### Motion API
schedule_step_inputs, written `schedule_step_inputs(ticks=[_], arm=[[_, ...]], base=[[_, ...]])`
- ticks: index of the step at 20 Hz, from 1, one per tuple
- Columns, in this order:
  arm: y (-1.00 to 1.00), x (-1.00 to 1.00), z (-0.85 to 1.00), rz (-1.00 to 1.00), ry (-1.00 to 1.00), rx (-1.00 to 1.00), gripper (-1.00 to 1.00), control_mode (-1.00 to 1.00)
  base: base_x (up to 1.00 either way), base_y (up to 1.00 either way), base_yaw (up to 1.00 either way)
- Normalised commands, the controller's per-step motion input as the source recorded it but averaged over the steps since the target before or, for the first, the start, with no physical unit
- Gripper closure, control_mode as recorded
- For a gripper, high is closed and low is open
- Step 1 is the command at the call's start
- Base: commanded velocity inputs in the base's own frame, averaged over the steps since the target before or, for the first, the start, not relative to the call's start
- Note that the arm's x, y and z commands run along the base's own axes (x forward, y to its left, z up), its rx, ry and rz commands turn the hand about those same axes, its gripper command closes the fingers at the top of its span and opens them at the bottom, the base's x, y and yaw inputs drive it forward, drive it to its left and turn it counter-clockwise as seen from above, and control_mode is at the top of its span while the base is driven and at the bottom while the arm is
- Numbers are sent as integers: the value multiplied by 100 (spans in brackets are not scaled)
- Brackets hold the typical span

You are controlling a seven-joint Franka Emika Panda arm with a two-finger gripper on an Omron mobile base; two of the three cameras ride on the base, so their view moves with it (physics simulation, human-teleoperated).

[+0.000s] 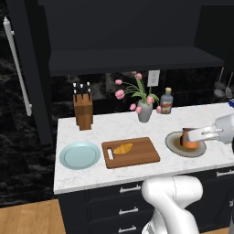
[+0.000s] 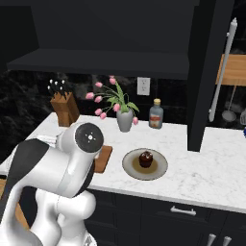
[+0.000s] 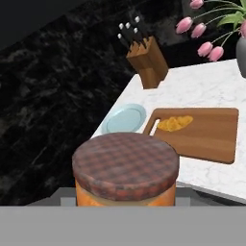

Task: From the different types of pastries on the counter, select a croissant and place it on the cutting board. Then retrieve a jar of jam from the cabinet and place it alongside the croissant on the cutting board.

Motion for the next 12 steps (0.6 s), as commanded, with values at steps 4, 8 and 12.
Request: schedule_step_inputs(ticks=[4, 8, 12], arm=[[6, 15, -52, 0, -1, 14, 100, -100], [9, 7, -21, 0, -1, 8, 100, -100], [0, 0, -1, 1, 0, 4, 100, -100]], base=[[0, 0, 0], [0, 0, 0], [0, 0, 0]])
